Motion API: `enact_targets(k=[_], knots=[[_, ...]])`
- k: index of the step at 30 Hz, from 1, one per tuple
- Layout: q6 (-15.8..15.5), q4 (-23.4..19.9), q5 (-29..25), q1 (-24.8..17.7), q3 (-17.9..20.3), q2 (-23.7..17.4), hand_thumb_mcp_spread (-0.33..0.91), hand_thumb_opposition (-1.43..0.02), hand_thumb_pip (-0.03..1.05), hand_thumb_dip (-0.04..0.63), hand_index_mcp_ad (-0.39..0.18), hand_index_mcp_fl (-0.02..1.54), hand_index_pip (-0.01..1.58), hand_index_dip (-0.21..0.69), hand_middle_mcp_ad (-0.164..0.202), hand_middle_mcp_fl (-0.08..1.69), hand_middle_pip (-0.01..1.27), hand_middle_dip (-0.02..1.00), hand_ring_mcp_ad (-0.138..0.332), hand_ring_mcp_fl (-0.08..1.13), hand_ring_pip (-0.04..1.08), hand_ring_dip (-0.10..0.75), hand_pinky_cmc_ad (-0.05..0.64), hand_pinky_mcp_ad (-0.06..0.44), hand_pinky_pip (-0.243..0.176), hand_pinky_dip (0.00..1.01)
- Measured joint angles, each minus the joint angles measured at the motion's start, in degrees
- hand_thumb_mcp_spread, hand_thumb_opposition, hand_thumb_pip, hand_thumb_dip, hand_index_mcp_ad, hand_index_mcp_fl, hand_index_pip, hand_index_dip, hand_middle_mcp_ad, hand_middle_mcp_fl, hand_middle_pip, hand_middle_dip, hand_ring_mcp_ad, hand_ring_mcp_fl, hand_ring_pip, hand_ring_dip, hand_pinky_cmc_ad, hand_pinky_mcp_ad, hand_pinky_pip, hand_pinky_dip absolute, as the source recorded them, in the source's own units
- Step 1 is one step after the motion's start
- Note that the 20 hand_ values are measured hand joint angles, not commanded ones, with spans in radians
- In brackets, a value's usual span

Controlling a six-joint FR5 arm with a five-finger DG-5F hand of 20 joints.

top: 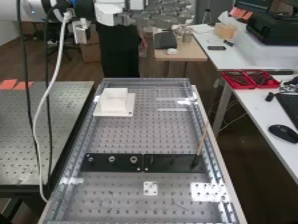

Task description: Grab the drill bit and place it in the clear container

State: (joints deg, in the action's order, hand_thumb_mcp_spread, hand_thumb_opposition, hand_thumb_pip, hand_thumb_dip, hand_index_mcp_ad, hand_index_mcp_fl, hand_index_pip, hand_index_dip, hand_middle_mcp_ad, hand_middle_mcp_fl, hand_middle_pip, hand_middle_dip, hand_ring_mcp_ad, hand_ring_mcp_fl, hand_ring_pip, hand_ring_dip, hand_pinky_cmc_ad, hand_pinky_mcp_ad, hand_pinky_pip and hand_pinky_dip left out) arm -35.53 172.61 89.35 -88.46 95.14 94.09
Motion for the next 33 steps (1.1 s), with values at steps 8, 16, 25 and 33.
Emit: enact_targets(k=[8, 16, 25, 33], knots=[[2.47, -4.4, -3.74, 0.92, 2.69, 5.17, 0.11, -0.44, 0.21, 0.012, -0.023, 0.0, 0.02, 0.012, 0.0, 0.01, 0.09, 0.04, 0.005, 0.0, 0.05, -0.012, 0.0, 0.096, -0.012, 0.04], [7.34, -10.84, -6.8, 2.74, 5.59, 11.47, 0.12, -0.61, 0.3, 0.016, 0.0, 0.0, 0.06, 0.012, 0.0, 0.0, 0.12, 0.04, 0.108, 0.0, 0.07, -0.038, 0.131, 0.164, -0.059, 0.11], [12.84, -16.76, -11.0, 4.41, 8.11, 15.67, 0.16, -0.65, 0.4, 0.016, 0.0, 0.02, 0.07, 0.075, 0.01, 0.01, 0.14, 0.05, 0.133, 0.0, 0.09, -0.042, 0.147, 0.164, -0.075, 0.13], [16.61, -25.29, -15.78, 4.93, 10.96, 18.19, 0.27, -0.73, 0.5, 0.052, -0.007, 0.17, 0.08, 0.274, 0.012, 0.01, 0.14, 0.05, 0.131, 0.0, 0.09, -0.042, 0.145, 0.166, -0.091, 0.12]])
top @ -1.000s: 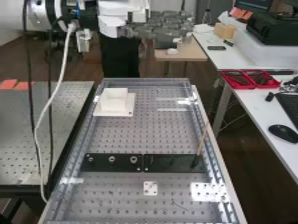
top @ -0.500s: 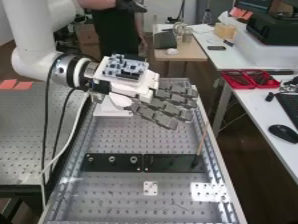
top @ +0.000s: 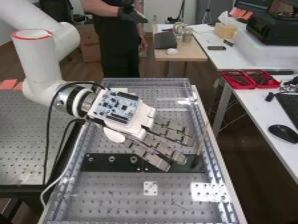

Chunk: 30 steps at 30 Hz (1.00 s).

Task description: Grab the drill bit and place it in the clear container

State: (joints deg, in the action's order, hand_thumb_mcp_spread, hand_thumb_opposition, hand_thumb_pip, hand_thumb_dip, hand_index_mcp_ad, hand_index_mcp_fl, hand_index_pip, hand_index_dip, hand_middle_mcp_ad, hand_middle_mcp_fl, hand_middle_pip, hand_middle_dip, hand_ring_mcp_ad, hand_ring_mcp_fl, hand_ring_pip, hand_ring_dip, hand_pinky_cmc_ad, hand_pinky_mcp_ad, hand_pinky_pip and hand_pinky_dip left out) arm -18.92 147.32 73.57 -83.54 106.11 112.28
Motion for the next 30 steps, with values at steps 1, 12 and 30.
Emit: enact_targets(k=[1, 12, 30], knots=[[0.41, -1.45, -0.69, 0.07, 0.42, 0.37, 0.27, -0.72, 0.51, 0.066, -0.009, 0.2, 0.08, 0.293, 0.009, 0.02, 0.14, 0.05, 0.131, 0.0, 0.09, -0.042, 0.138, 0.166, -0.087, 0.12], [1.57, -8.27, -4.96, 0.16, 1.52, 3.69, 0.35, -0.77, 0.64, 0.208, -0.058, 0.47, 0.2, 0.367, 0.009, 0.14, 0.14, 0.1, 0.131, 0.0, 0.09, -0.042, 0.112, 0.147, -0.091, 0.13], [0.9, -6.13, -4.21, 0.09, -2.41, 7.96, 0.43, -0.82, 0.63, 0.253, -0.098, 0.51, 0.88, 0.328, 0.009, 0.2, 0.13, 0.16, 0.129, 0.02, 0.08, -0.026, 0.124, 0.129, -0.091, 0.13]])
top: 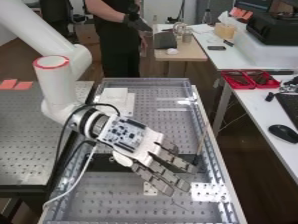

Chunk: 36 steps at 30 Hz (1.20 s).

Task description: Grab the drill bit and place it in the clear container

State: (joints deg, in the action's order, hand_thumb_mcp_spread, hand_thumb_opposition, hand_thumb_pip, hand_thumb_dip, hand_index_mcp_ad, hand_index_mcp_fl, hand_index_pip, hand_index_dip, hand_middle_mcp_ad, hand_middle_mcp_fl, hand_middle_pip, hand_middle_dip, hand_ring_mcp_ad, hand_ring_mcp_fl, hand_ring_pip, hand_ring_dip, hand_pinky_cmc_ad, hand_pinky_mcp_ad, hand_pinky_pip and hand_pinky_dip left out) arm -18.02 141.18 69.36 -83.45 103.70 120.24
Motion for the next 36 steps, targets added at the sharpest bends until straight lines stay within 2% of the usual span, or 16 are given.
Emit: enact_targets(k=[9, 15, 23, 27, 31, 36], knots=[[0.11, -0.09, 0.25, -0.28, -1.38, 1.42, 0.43, -0.82, 0.61, 0.253, -0.101, 0.4, 1.09, 0.328, 0.012, 0.21, 0.13, 0.17, 0.131, 0.04, 0.1, -0.028, 0.127, 0.113, -0.089, 0.13], [0.06, -0.06, 0.14, -0.46, -2.05, 2.01, 0.48, -0.82, 0.58, 0.253, -0.103, 0.33, 1.19, 0.367, 0.012, 0.21, 0.13, 0.19, 0.129, 0.05, 0.1, -0.021, 0.162, 0.113, -0.089, 0.14], [0.1, 0.53, 0.38, -0.43, -2.74, 2.76, 0.51, -0.82, 0.54, 0.253, -0.105, 0.31, 1.23, 0.4, -0.005, 0.25, 0.13, 0.21, 0.131, 0.06, 0.1, -0.021, 0.183, 0.098, -0.089, 0.14], [0.24, 0.41, 0.54, -0.42, -2.89, 3.01, 0.52, -0.83, 0.54, 0.253, -0.105, 0.29, 1.25, 0.412, -0.002, 0.25, 0.13, 0.21, 0.115, 0.07, 0.1, -0.023, 0.201, 0.101, -0.089, 0.14], [0.32, 0.32, 0.7, -0.4, -3.1, 3.3, 0.54, -0.83, 0.54, 0.253, -0.105, 0.29, 1.25, 0.412, -0.002, 0.25, 0.13, 0.21, 0.115, 0.08, 0.1, -0.023, 0.194, 0.099, -0.089, 0.14], [0.22, 0.33, 1.03, -0.39, -3.48, 3.65, 0.54, -0.83, 0.54, 0.265, -0.103, 0.29, 1.27, 0.412, -0.002, 0.25, 0.12, 0.21, 0.115, 0.08, 0.1, -0.019, 0.223, 0.101, -0.089, 0.14]])
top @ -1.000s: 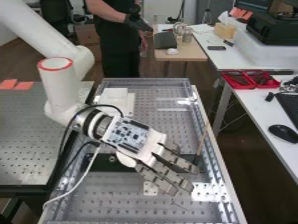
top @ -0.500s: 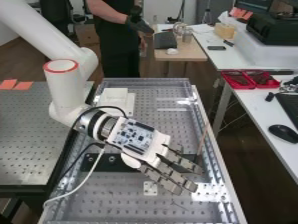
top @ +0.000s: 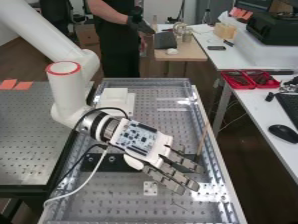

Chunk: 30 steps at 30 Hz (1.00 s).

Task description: Grab the drill bit and place it in the clear container

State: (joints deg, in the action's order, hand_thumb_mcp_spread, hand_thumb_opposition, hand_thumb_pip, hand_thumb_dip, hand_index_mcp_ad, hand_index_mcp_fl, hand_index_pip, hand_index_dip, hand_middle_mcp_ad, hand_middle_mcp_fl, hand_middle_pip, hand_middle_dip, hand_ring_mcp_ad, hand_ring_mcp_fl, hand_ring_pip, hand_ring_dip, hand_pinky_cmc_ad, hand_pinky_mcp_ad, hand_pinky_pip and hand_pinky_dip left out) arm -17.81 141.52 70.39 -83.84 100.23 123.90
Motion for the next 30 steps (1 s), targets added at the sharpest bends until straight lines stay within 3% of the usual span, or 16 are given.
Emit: enact_targets(k=[30], knots=[[-3.25, 1.25, 1.47, 0.23, -1.96, 1.29, 0.54, -0.84, 0.53, 0.269, -0.117, 0.39, 1.26, 0.407, -0.014, 0.27, 0.13, 0.22, 0.113, 0.09, 0.1, -0.012, 0.251, 0.094, -0.075, 0.15]])
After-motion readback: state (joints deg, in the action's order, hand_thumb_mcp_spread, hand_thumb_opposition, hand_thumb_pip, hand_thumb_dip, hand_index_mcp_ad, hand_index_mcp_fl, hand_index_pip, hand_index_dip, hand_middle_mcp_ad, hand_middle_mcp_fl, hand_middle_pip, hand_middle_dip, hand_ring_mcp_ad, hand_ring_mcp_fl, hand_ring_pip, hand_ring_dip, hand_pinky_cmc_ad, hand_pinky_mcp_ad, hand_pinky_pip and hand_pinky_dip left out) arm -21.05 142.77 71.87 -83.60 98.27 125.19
